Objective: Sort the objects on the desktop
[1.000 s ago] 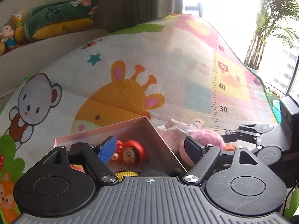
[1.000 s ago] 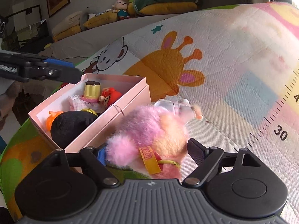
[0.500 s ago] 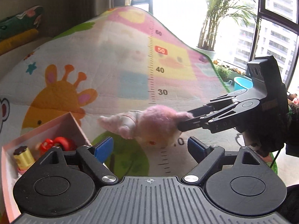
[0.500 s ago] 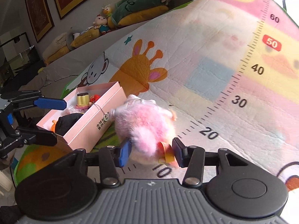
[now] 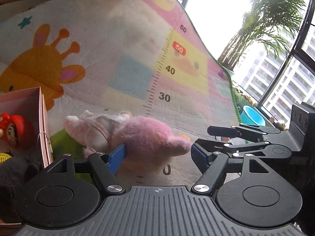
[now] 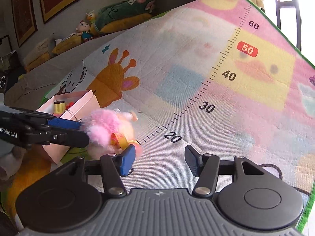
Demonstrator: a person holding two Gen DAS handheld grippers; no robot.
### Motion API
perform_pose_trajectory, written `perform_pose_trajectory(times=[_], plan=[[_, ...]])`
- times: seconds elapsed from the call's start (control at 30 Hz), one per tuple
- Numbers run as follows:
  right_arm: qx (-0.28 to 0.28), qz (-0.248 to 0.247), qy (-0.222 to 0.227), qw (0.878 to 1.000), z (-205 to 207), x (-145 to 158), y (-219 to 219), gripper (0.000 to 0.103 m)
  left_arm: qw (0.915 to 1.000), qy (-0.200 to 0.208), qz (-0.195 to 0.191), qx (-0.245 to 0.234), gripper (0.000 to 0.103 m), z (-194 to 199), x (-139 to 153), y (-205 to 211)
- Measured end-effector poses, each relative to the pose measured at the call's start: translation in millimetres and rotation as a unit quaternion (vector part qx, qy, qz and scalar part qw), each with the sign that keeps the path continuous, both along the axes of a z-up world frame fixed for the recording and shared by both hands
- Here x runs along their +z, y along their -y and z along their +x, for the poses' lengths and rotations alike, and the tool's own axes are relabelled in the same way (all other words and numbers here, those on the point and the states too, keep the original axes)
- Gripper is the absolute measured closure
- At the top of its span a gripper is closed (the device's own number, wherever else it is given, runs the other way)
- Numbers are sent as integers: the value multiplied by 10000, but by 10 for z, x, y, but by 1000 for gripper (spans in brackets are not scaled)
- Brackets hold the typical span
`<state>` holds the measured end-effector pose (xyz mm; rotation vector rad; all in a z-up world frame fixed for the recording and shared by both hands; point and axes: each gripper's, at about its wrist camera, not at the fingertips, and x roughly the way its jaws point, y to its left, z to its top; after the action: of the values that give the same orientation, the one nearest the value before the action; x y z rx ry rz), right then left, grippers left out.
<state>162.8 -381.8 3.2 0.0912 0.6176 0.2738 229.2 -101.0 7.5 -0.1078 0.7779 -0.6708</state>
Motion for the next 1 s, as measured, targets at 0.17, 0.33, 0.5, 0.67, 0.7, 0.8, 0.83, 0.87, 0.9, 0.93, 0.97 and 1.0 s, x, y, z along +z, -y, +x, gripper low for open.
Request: perform_pose_trajectory(times=[0.17, 0.33, 0.5, 0.67, 0.7, 0.8, 0.83, 0.87, 0.9, 0.93, 0.97, 1.0], plan=[[-90, 382, 103, 9992, 81, 114, 131, 36, 10000, 33, -77, -26, 19, -108, 50, -73], [149, 539, 42, 9984, 333, 149, 24, 36, 9997, 233, -96, 23, 16, -176, 112, -136], [467, 257, -306, 9981, 760, 2, -213, 60, 9997, 172, -130, 110, 16, -124, 70, -119], [792, 899, -741, 9900, 1059, -67, -312, 61, 9997, 133, -128, 145, 14, -105, 17, -118], [883, 1097, -824, 9866, 1072, -79, -330, 60, 9998, 98, -117, 135, 14, -103, -6, -120], [1019, 1536, -1050, 9772, 1055, -140, -391, 60, 9999, 76, -26, 79, 13, -119, -70, -110], [1036, 1631, -1083, 9752, 1037, -152, -391, 60, 9999, 107, 14, 58, 12, -133, -83, -107], [1043, 1734, -1123, 9728, 1010, -160, -380, 60, 9999, 145, 43, 18, 12, -151, -90, -105], [1030, 1800, -1156, 9714, 979, -163, -364, 60, 9998, 170, 51, -34, 12, -171, -90, -107], [1024, 1839, -1179, 9705, 948, -164, -349, 60, 9998, 181, 34, -103, 12, -193, -87, -109], [1022, 1869, -1197, 9697, 909, -163, -332, 60, 9997, 185, 5, -182, 12, -218, -83, -111], [1024, 1902, -1210, 9689, 854, -151, -307, 60, 9994, 197, -19, -268, 12, -246, -80, -111]])
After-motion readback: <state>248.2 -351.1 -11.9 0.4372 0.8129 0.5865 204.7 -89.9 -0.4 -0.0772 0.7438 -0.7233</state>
